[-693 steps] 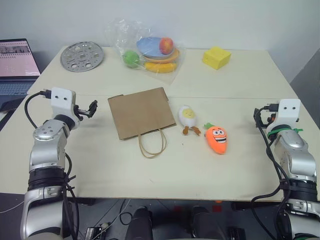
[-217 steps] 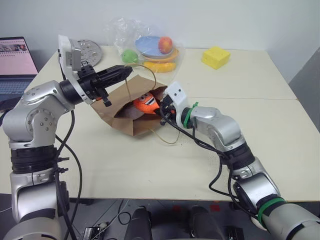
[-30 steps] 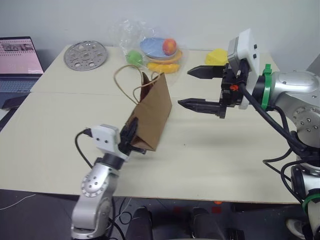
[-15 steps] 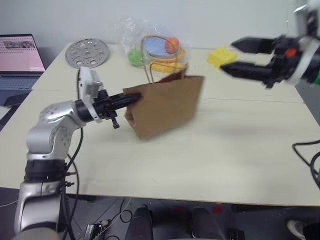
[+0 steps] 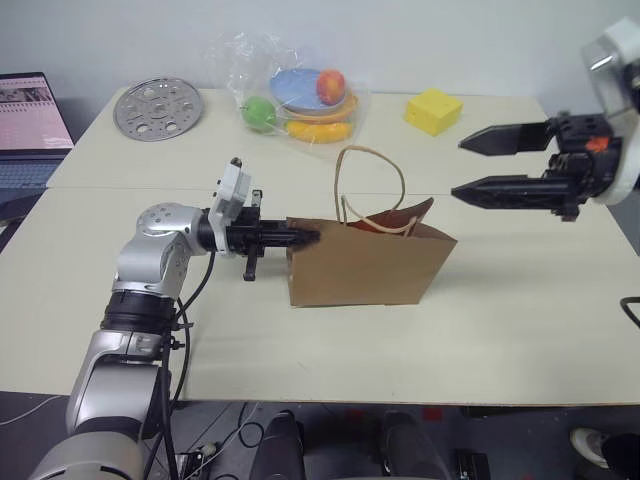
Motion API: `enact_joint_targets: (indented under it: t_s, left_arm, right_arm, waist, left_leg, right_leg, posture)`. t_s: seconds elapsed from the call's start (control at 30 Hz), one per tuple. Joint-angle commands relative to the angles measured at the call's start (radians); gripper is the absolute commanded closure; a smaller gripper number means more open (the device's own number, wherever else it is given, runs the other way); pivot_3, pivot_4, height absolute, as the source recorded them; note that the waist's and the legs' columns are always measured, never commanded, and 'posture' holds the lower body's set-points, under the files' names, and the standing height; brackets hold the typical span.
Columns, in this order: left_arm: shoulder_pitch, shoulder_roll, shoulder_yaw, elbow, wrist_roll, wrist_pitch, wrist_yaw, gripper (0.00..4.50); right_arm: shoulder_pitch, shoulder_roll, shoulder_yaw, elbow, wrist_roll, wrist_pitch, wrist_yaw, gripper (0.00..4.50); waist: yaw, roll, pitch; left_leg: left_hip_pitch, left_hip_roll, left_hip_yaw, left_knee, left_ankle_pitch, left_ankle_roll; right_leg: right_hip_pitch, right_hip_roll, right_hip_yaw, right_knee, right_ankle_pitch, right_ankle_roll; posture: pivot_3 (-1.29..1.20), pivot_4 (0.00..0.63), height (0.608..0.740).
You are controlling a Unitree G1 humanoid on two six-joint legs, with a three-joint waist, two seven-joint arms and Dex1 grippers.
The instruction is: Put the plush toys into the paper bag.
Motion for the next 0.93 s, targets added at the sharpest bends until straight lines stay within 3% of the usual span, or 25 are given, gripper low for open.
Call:
enact_joint_targets:
  t_s: [0.03,0.07,0.2,0.33,0.5,0.57,0.67,0.8,0.93]
  left_arm:
    - [-0.021,0.004,0.018,0.054,0.032,-0.058,-0.02,4.47]
    - [-0.03,0.004,0.021,0.068,0.038,-0.066,-0.02,4.47]
    - [-0.069,0.026,0.028,0.121,0.055,-0.072,-0.046,3.61]
    - [-0.09,0.053,0.041,0.127,0.059,-0.054,-0.056,2.42]
    - [-0.052,0.142,0.09,-0.045,-0.002,0.104,-0.026,0.93]
    - [-0.038,0.17,0.112,-0.093,-0.02,0.156,-0.003,0.11]
    - [-0.022,0.205,0.14,-0.149,-0.035,0.238,0.05,0.04]
    - [-0.026,0.34,0.207,-0.251,0.009,0.378,0.22,0.04]
    - [-0.021,0.415,0.198,-0.243,0.034,0.351,0.21,0.04]
  right_arm:
    - [-0.001,0.003,-0.04,-0.045,0.021,-0.013,-0.028,0.0]
    - [0.002,0.002,-0.039,-0.049,0.02,-0.016,-0.028,0.0]
    - [0.001,0.009,-0.033,-0.034,0.013,-0.027,-0.032,0.0]
    - [0.004,0.018,-0.019,-0.024,0.003,-0.042,-0.029,0.0]
    - [0.012,0.002,-0.007,-0.005,-0.018,-0.07,0.0,0.0]
    - [0.012,-0.002,-0.006,0.008,-0.025,-0.078,0.007,0.0]
    - [0.021,-0.016,0.001,0.022,-0.051,-0.102,0.023,0.0]
    - [0.121,-0.088,-0.012,0.069,-0.124,-0.182,0.091,0.0]
    - [0.16,-0.09,-0.015,0.097,-0.152,-0.238,0.113,0.0]
  waist:
    - [0.001,0.0,0.0]
    - [0.001,0.0,0.0]
    - [0.002,0.0,0.0]
    - [0.001,0.0,0.0]
    - [-0.002,0.0,0.0]
    - [-0.003,0.0,0.0]
    - [-0.002,0.0,0.0]
    - [-0.001,0.0,0.0]
    - [-0.002,0.001,0.001]
  left_leg:
    - [0.0,0.0,0.0,0.0,0.0,0.0]
    - [0.0,0.0,0.0,0.001,0.0,0.0]
    - [0.0,0.0,0.0,0.001,0.0,0.0]
    - [0.0,0.0,0.0,0.001,0.0,0.0]
    - [0.0,0.0,-0.001,0.0,0.0,0.0]
    - [0.0,0.0,-0.001,0.0,0.0,0.0]
    - [0.0,0.0,-0.001,0.001,0.0,0.0]
    - [0.0,0.0,-0.001,0.001,0.0,0.0]
    - [0.0,0.0,0.0,0.001,0.0,0.0]
  right_leg:
    - [0.0,0.0,0.0,0.0,0.0,0.0]
    - [0.0,0.0,0.0,0.0,0.0,0.0]
    - [0.0,0.0,0.0,0.0,0.0,0.0]
    - [0.0,0.0,0.0,0.0,0.0,0.0]
    - [0.0,0.0,0.0,0.0,0.0,0.0]
    - [0.0,0.0,0.0,0.0,0.0,0.0]
    - [0.0,0.0,0.0,0.001,0.0,0.0]
    - [0.0,0.0,0.0,0.0,0.0,0.0]
    - [0.0,0.0,0.0,0.0,0.0,0.0]
  posture:
    - [0.0,0.15,0.74]
    - [0.0,0.15,0.74]
    - [0.0,0.15,0.74]
    - [0.0,0.15,0.74]
    - [0.0,0.15,0.74]
    - [0.0,0.15,0.74]
    - [0.0,0.15,0.74]
    - [0.0,0.15,0.74]
    - [0.0,0.15,0.74]
